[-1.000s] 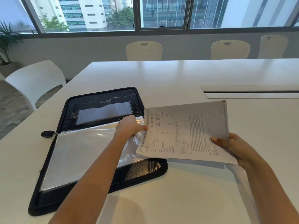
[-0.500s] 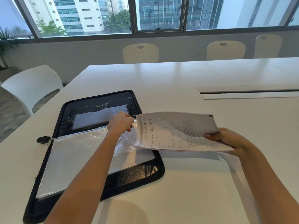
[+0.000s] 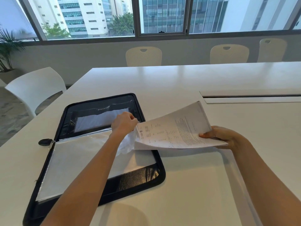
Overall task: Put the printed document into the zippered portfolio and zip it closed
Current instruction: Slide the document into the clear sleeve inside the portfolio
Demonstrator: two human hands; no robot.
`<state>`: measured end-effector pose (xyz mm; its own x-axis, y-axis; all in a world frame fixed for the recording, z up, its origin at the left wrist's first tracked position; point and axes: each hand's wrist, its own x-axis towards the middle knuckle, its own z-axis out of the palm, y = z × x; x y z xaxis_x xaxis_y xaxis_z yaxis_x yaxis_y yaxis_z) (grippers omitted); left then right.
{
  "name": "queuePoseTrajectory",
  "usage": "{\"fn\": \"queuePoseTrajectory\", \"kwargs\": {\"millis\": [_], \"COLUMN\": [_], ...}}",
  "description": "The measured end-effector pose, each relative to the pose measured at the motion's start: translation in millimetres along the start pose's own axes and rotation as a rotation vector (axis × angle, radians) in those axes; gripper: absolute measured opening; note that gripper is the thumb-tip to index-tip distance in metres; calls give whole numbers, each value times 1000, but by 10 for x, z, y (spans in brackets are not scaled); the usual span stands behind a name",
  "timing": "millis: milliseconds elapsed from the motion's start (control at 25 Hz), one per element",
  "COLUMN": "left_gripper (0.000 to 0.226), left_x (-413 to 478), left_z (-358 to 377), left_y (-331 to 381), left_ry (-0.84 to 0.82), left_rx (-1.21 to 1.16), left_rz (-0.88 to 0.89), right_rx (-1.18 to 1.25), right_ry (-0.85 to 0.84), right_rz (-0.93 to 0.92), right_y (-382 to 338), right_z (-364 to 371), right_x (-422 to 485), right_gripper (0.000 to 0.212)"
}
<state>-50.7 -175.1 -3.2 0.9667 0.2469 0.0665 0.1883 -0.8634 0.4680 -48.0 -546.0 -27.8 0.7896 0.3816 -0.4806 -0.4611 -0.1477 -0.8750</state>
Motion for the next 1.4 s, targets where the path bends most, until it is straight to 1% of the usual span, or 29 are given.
{"fn": "queuePoseTrajectory", "kwargs": {"millis": [40, 80, 160, 240, 280, 360, 400, 440, 480, 520, 560, 600, 680, 720, 800, 880, 920, 1000, 1040, 1120, 1160, 1280, 1400], "left_gripper": [19, 19, 22, 28, 39, 86, 104, 112, 112, 105, 95, 84, 67, 61, 54, 49, 47, 45, 45, 45, 45, 45, 48], "left_x": [-45, -109, -267, -486, -617, -894, -1018, -1122, -1192, -1241, -1270, -1285, -1315, -1334, -1381, -1419, -1432, -1448, -1454, -1463, -1468, -1475, -1484], "left_z": [30, 55, 59, -18, -70, -197, -238, -246, -229, -199, -158, -126, -80, -47, 30, 107, 139, 199, 222, 258, 268, 292, 323], "left_y": [-15, -17, -17, -8, -22, -80, -126, -183, -235, -276, -303, -316, -320, -324, -307, -257, -225, -169, -148, -117, -107, -92, -72], "left_ry": [-12, -24, -76, -176, -235, -396, -469, -516, -533, -524, -490, -440, -300, -229, -101, 6, 43, 93, 111, 139, 151, 193, 184], "left_rx": [12, 18, -1, 3, 62, 228, 303, 364, 414, 453, 484, 506, 522, 525, 512, 494, 493, 501, 500, 482, 468, 432, 417], "left_rz": [11, 26, 52, 125, 210, 347, 383, 418, 451, 484, 520, 556, 614, 638, 663, 666, 659, 636, 623, 608, 606, 604, 570], "right_rx": [7, 7, 1, 9, 26, 78, 95, 109, 124, 137, 143, 131, 83, 73, 60, 56, 56, 60, 60, 73, 80, 81, 69], "right_ry": [13, 15, -15, -29, -26, -21, -17, -7, 6, 17, 28, 41, 40, 42, 59, 66, 69, 57, 53, 59, 58, 30, -25], "right_rz": [1, 11, 35, 30, 27, 39, 42, 37, 30, 27, 21, 10, -12, -22, -37, -36, -37, -36, -29, -25, -22, -5, -5], "right_y": [8, 5, 5, -12, -19, -34, -49, -59, -72, -92, -126, -148, -181, -208, -247, -264, -274, -273, -282, -289, -277, -292, -302], "right_z": [13, 41, 89, 88, 77, 65, 65, 55, 50, 48, 49, 39, 20, 10, 15, 27, 39, 84, 123, 234, 292, 532, 846], "right_x": [34, 53, 94, 116, 115, 92, 74, 70, 63, 59, 45, 41, 24, 17, 1, -11, -20, -14, -7, 23, 57, 144, 229], "right_gripper": [63, 70, 92, 94, 93, 89, 81, 68, 58, 53, 54, 59, 80, 82, 80, 82, 79, 80, 77, 56, 49, 40, 30]}}
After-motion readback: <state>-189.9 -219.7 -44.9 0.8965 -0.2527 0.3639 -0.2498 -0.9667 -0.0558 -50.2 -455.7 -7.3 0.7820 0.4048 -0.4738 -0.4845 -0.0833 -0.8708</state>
